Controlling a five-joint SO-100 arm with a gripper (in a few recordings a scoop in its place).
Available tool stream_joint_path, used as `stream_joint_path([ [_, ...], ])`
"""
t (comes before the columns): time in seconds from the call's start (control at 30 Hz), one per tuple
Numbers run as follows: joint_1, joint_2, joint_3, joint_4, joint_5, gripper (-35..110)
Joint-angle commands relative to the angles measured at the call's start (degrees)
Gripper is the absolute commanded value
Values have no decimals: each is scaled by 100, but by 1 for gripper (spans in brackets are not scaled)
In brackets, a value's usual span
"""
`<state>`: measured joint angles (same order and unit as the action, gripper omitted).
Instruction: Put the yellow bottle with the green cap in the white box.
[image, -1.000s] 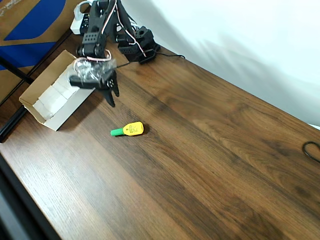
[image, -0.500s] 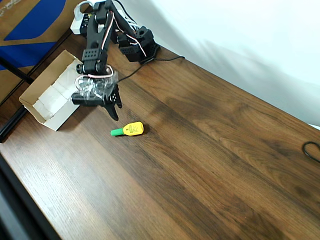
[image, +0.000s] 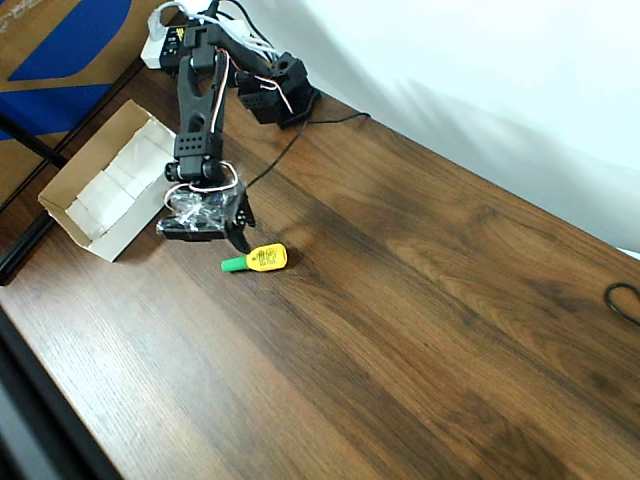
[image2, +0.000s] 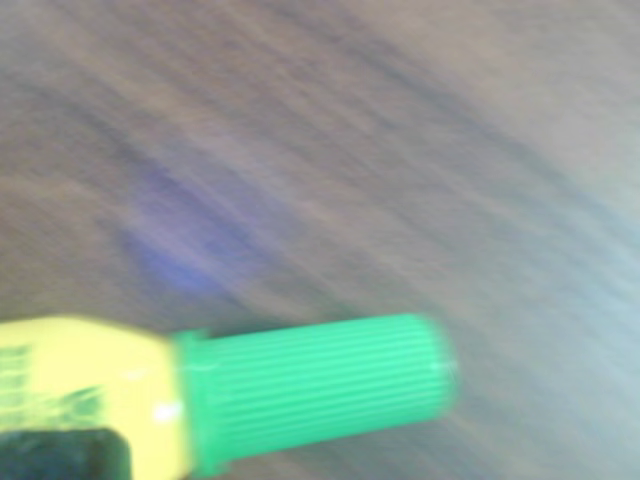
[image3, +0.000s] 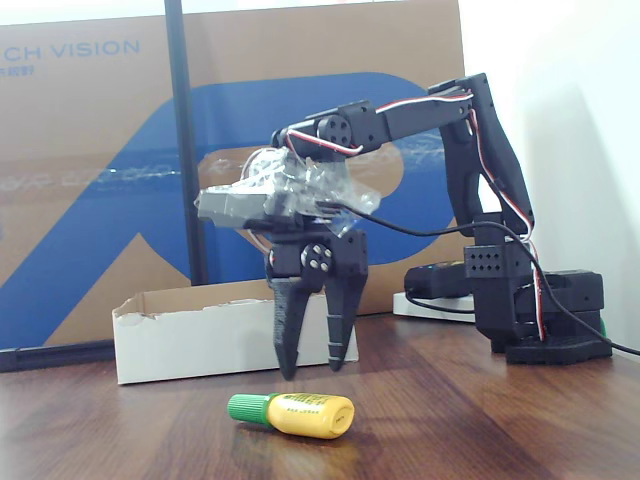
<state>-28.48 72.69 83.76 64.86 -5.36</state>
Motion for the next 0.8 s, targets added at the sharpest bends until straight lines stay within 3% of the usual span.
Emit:
stream_joint_path([
  [0.0,35,149,-448,70,-18,23],
  [0.43,141,53,-1538,264,44,25],
  [0.77,396,-1134,-2549,114,-35,25],
])
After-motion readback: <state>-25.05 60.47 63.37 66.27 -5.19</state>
